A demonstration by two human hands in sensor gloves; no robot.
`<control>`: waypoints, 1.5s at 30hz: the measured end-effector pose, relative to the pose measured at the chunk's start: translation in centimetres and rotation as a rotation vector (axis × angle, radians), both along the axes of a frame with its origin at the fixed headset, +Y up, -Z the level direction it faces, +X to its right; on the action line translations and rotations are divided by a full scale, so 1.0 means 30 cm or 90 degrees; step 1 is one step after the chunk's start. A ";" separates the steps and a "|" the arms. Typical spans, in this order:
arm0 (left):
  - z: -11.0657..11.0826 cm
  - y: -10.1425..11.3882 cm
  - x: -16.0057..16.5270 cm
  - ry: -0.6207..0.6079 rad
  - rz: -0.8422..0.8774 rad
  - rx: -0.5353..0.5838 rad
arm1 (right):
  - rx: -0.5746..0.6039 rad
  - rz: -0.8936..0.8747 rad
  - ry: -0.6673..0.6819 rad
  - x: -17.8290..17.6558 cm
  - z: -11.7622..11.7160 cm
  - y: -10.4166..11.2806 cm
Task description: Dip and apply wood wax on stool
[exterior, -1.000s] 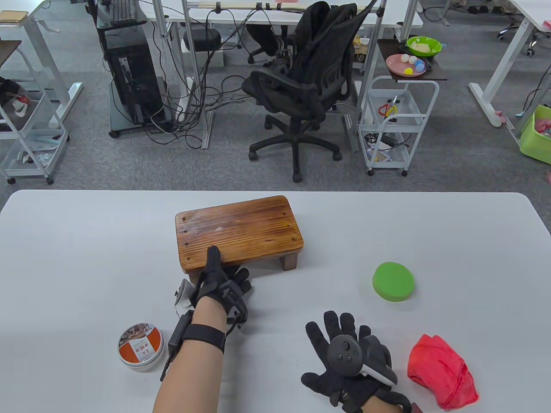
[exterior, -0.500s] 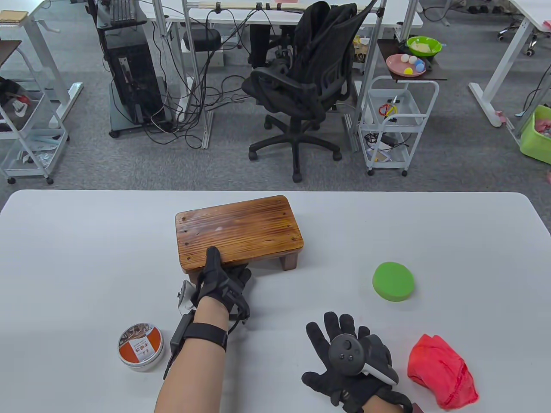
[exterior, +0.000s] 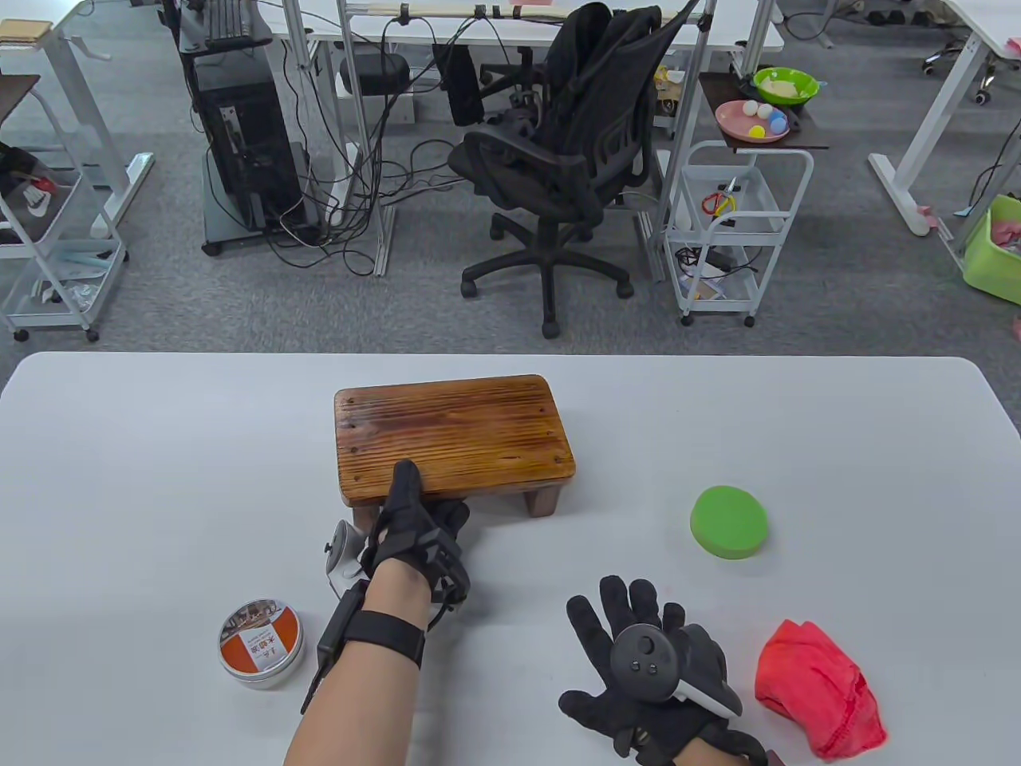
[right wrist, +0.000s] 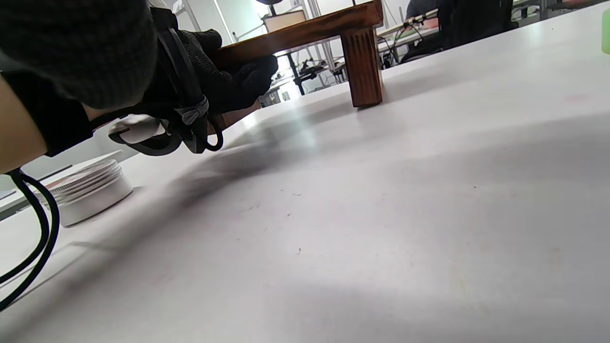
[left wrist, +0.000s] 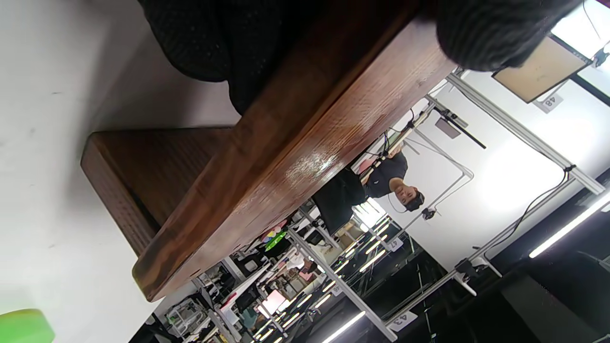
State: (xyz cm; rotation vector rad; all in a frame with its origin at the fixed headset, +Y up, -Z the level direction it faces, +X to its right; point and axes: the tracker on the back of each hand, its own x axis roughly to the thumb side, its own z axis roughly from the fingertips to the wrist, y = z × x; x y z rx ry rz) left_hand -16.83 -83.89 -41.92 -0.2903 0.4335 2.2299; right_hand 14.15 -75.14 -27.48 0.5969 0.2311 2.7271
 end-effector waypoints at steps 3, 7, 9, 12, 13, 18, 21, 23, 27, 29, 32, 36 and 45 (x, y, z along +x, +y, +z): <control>0.043 0.019 0.024 -0.014 0.003 0.008 | 0.016 -0.009 -0.001 0.006 0.011 0.016; 0.112 0.043 0.062 -0.034 0.015 0.016 | 0.034 -0.018 0.000 0.012 0.025 0.034; 0.145 0.053 0.077 -0.041 0.015 0.018 | 0.044 -0.021 0.002 0.014 0.032 0.042; 0.196 0.065 0.096 -0.052 0.006 0.021 | 0.065 -0.027 0.004 0.017 0.044 0.057; 0.209 0.066 0.101 -0.054 0.003 0.022 | 0.070 -0.030 0.005 0.018 0.047 0.062; 0.273 0.058 0.128 -0.072 0.005 0.024 | 0.090 -0.043 0.004 0.027 0.062 0.081; 0.304 0.038 0.149 -0.079 0.018 0.016 | 0.095 -0.046 0.003 0.029 0.064 0.084; 0.316 0.020 0.162 -0.082 0.026 0.010 | 0.095 -0.045 0.003 0.030 0.065 0.084; 0.327 -0.016 0.181 -0.089 0.045 0.001 | 0.094 -0.045 0.001 0.032 0.067 0.084; 0.328 -0.023 0.180 -0.087 0.042 -0.003 | 0.094 -0.046 -0.001 0.035 0.067 0.085; 0.326 -0.032 0.177 -0.088 0.040 -0.003 | 0.092 -0.047 -0.002 0.036 0.064 0.086; 0.326 -0.045 0.167 -0.090 0.033 -0.003 | 0.086 -0.048 -0.001 0.035 0.062 0.086; 0.320 -0.071 0.164 -0.093 0.045 -0.018 | 0.079 -0.053 -0.001 0.041 0.059 0.086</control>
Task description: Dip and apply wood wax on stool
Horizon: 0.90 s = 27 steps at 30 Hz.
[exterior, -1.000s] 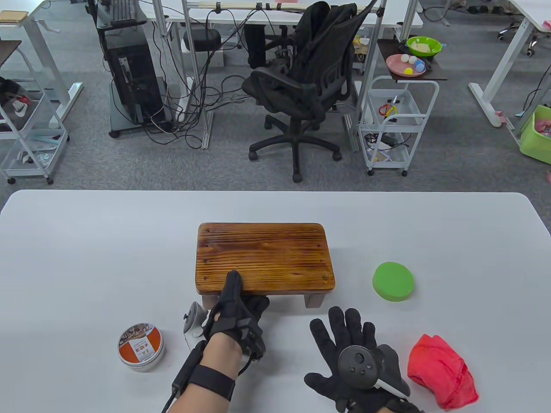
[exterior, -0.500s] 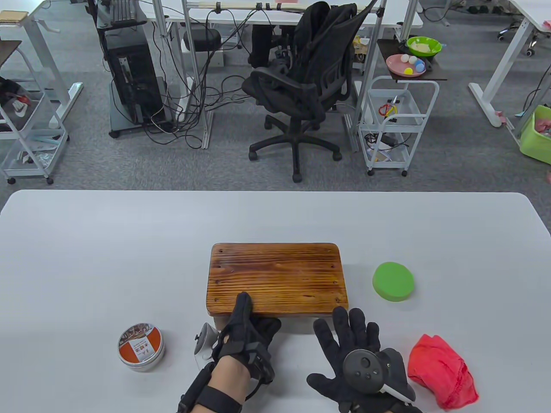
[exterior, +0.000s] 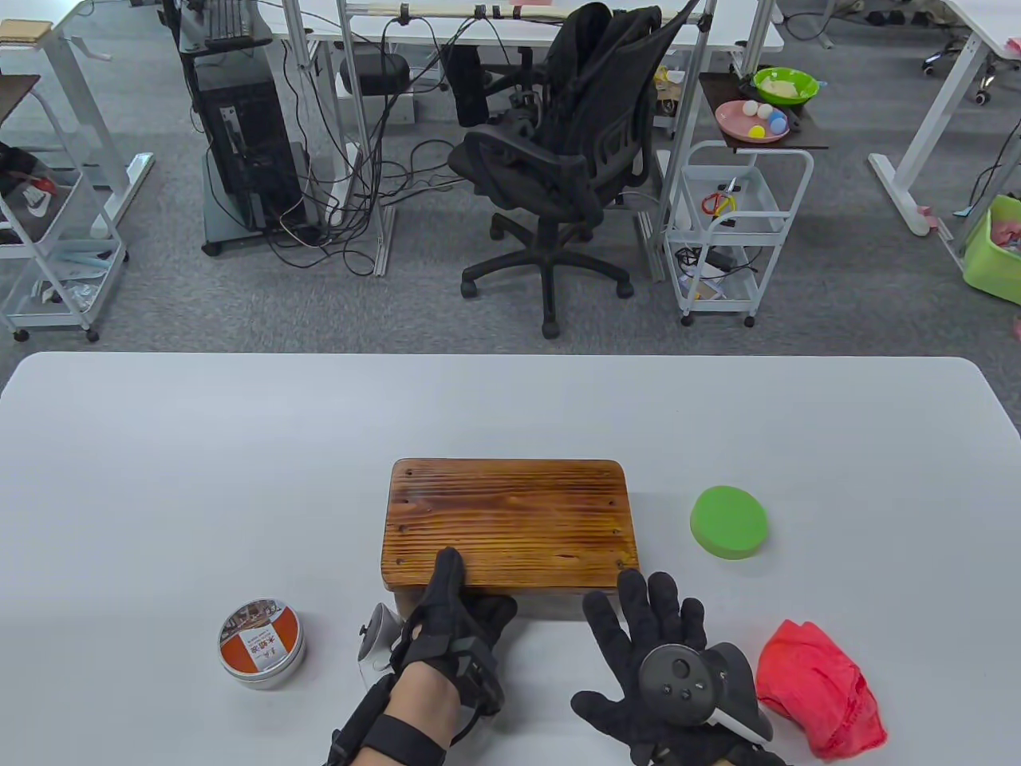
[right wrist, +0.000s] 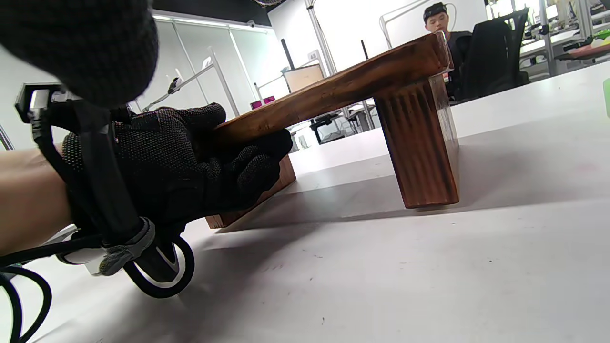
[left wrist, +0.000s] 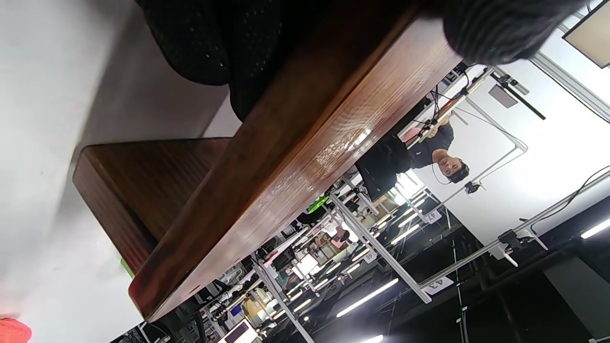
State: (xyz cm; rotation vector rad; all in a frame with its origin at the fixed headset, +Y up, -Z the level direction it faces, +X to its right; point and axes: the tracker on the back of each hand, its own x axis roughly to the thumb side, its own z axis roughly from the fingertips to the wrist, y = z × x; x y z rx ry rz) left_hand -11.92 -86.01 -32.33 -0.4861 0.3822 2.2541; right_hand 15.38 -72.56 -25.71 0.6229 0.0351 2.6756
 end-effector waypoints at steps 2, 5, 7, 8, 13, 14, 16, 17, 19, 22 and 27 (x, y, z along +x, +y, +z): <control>-0.001 -0.005 0.000 -0.004 0.003 0.000 | -0.004 -0.001 0.001 0.000 -0.001 -0.001; 0.003 -0.012 0.001 -0.010 0.013 -0.004 | -0.008 -0.002 0.003 0.001 -0.001 0.000; 0.010 -0.014 0.003 -0.010 0.022 -0.014 | -0.008 -0.003 0.003 0.001 -0.001 0.000; 0.010 -0.014 0.003 -0.012 0.024 -0.014 | -0.011 -0.006 0.005 0.001 -0.001 -0.001; 0.020 -0.004 0.005 -0.028 0.035 -0.009 | -0.019 -0.009 0.008 0.003 0.000 -0.002; 0.024 0.001 0.005 -0.033 0.030 -0.009 | -0.020 -0.011 0.008 0.004 0.000 -0.002; 0.035 0.010 0.002 -0.055 0.003 -0.003 | -0.021 -0.012 0.008 0.004 0.000 -0.002; 0.042 0.014 0.000 -0.069 -0.017 0.002 | -0.020 -0.011 0.009 0.004 0.000 -0.003; 0.066 0.025 -0.005 -0.108 -0.058 0.005 | -0.022 -0.012 0.010 0.007 -0.001 -0.002; 0.111 0.067 0.009 -0.149 -0.095 -0.011 | -0.020 -0.013 0.011 0.008 -0.002 0.000; 0.156 0.157 0.056 -0.270 -0.198 0.067 | -0.024 -0.018 0.013 0.009 -0.002 -0.003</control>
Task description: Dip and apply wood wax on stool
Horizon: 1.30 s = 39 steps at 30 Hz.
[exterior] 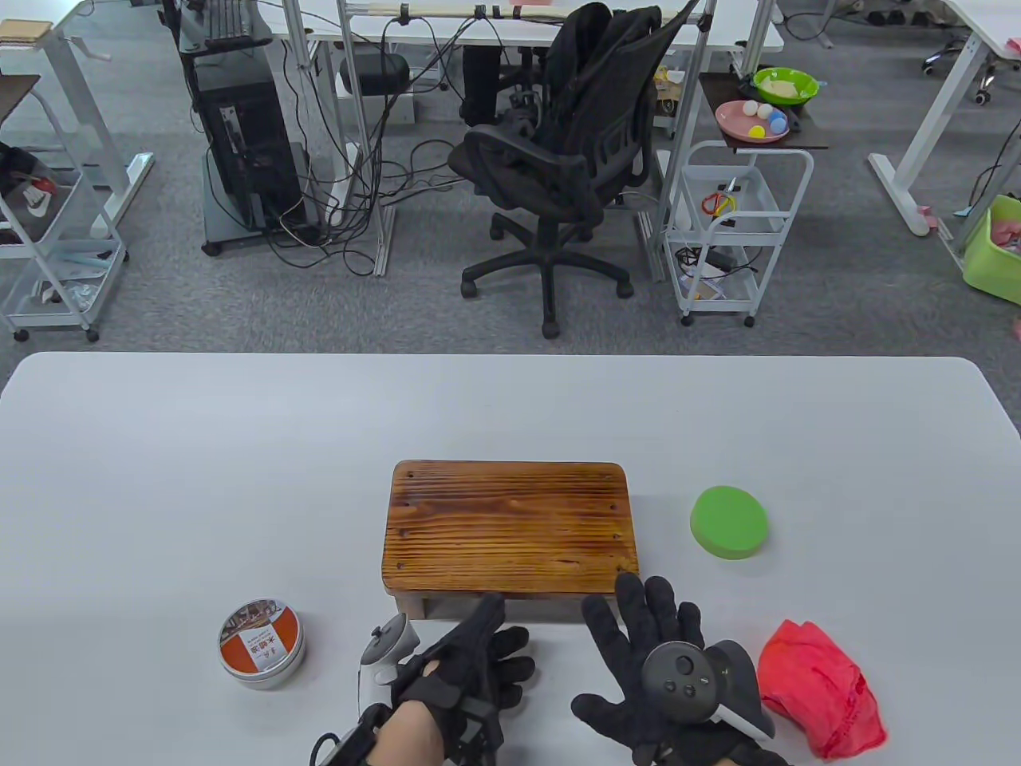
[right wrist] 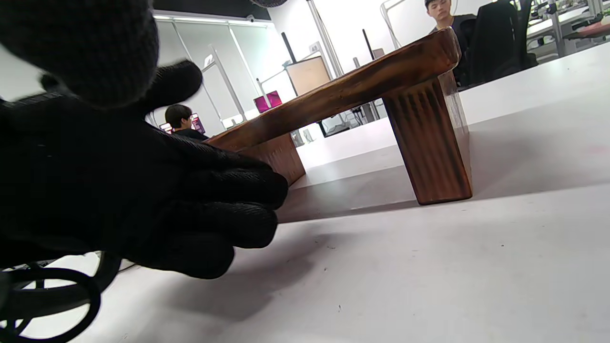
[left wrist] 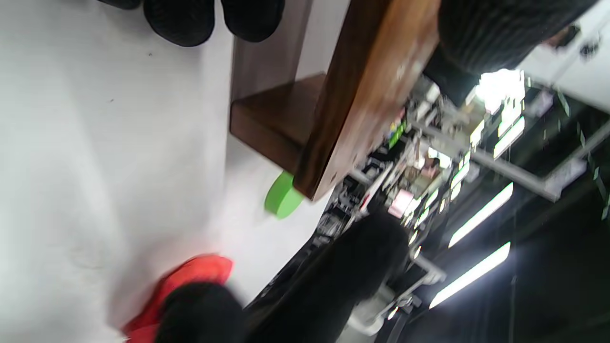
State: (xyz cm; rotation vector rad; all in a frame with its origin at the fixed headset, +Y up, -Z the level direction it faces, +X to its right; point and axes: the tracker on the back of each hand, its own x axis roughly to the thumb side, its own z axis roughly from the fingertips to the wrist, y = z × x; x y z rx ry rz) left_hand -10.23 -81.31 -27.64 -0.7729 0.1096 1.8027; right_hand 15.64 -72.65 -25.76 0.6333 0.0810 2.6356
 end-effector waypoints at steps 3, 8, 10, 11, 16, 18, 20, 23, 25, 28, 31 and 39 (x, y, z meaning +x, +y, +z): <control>0.003 0.081 0.013 -0.068 -0.151 0.137 | -0.006 0.000 -0.003 0.002 -0.002 -0.004; 0.029 0.250 0.016 -0.121 -0.441 0.392 | -0.013 0.003 -0.005 0.001 -0.006 -0.009; 0.047 0.314 -0.001 -0.073 -0.544 0.493 | -0.021 0.003 -0.002 -0.001 -0.008 -0.014; 0.053 0.336 -0.011 -0.049 -0.583 0.533 | -0.022 0.003 -0.002 -0.001 -0.008 -0.015; 0.055 0.427 -0.121 0.086 -0.829 0.706 | -0.026 0.010 -0.002 -0.006 -0.011 -0.019; 0.043 0.435 -0.171 0.120 -0.872 0.718 | -0.028 0.013 -0.003 -0.008 -0.012 -0.021; 0.018 0.430 -0.232 0.140 -0.921 0.713 | -0.031 0.016 -0.003 -0.011 -0.014 -0.024; -0.023 0.394 -0.305 0.127 -0.983 0.666 | -0.035 0.025 -0.005 -0.017 -0.018 -0.031; -0.037 0.365 -0.341 0.130 -0.988 0.637 | -0.038 0.030 -0.007 -0.021 -0.021 -0.037; -0.042 0.336 -0.373 0.139 -0.969 0.610 | -0.042 0.036 -0.007 -0.028 -0.024 -0.044; -0.038 0.329 -0.388 0.129 -0.964 0.607 | -0.034 0.038 -0.004 -0.021 -0.026 -0.032; -0.029 0.300 -0.431 0.125 -0.935 0.576 | 0.084 0.022 -0.156 0.212 -0.060 0.135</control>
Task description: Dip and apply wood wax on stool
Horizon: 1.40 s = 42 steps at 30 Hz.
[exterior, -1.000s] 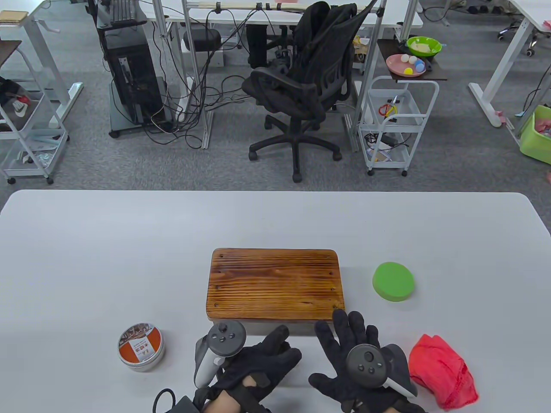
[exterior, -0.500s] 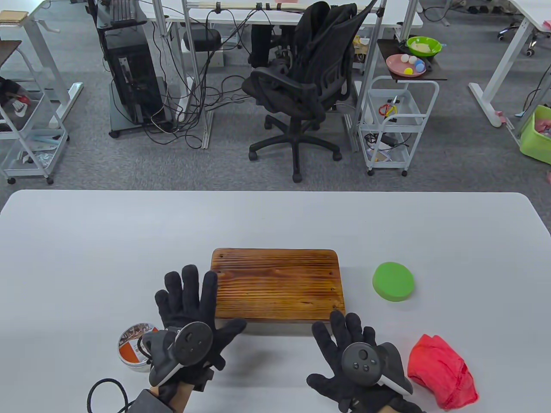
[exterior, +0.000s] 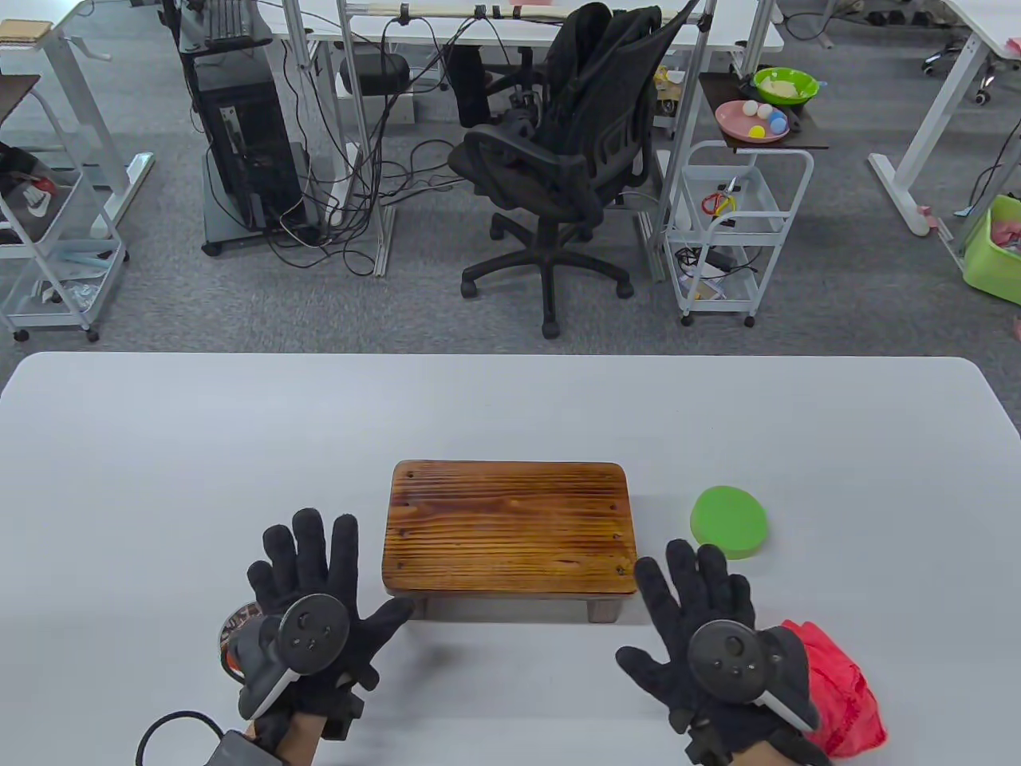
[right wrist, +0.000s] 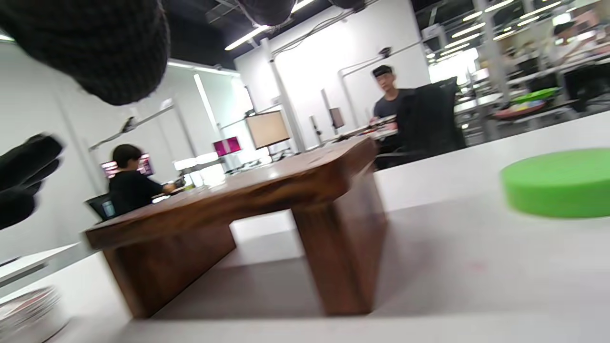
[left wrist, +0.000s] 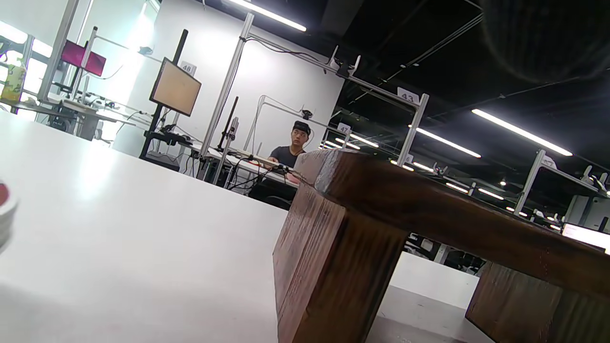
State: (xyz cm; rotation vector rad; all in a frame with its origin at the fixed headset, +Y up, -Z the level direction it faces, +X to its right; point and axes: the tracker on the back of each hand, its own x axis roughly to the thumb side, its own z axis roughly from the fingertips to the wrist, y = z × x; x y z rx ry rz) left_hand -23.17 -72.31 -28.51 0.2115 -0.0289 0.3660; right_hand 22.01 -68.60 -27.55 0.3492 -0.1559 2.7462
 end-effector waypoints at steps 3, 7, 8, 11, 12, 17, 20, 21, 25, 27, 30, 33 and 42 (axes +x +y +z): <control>-0.003 -0.002 -0.005 -0.001 0.005 -0.002 | -0.041 0.110 -0.064 0.111 -0.019 0.012; -0.006 -0.006 -0.010 0.000 0.016 -0.011 | -0.166 0.224 -0.107 0.226 -0.026 -0.039; -0.006 -0.006 -0.010 -0.001 0.016 -0.012 | -0.207 0.258 -0.111 0.249 -0.023 -0.059; -0.004 -0.004 -0.008 -0.002 0.019 -0.013 | -0.289 0.312 -0.124 0.294 -0.008 -0.123; -0.004 -0.005 -0.008 -0.002 0.019 -0.012 | -0.316 0.324 -0.128 0.304 -0.004 -0.148; -0.003 -0.007 -0.010 -0.001 0.024 -0.017 | -0.392 0.373 -0.124 0.319 0.014 -0.291; -0.006 -0.013 -0.016 0.002 0.030 -0.023 | -0.336 0.434 -0.129 0.297 0.018 -0.310; -0.008 -0.015 -0.018 0.003 0.032 -0.026 | -0.319 0.446 -0.130 0.292 0.017 -0.309; -0.014 -0.019 -0.016 0.002 0.036 -0.033 | -0.167 0.518 -0.124 0.278 0.007 -0.313; -0.014 -0.020 -0.016 0.001 0.037 -0.034 | -0.146 0.518 -0.124 0.278 0.003 -0.309; -0.022 -0.023 -0.014 -0.008 0.049 -0.041 | -0.133 0.500 -0.123 0.283 -0.006 -0.294; -0.045 -0.026 -0.001 -0.019 0.058 -0.054 | -0.131 0.477 -0.126 0.287 -0.017 -0.260; -0.172 -0.075 0.057 -0.055 0.117 -0.152 | 0.010 0.386 -0.124 0.203 -0.057 -0.003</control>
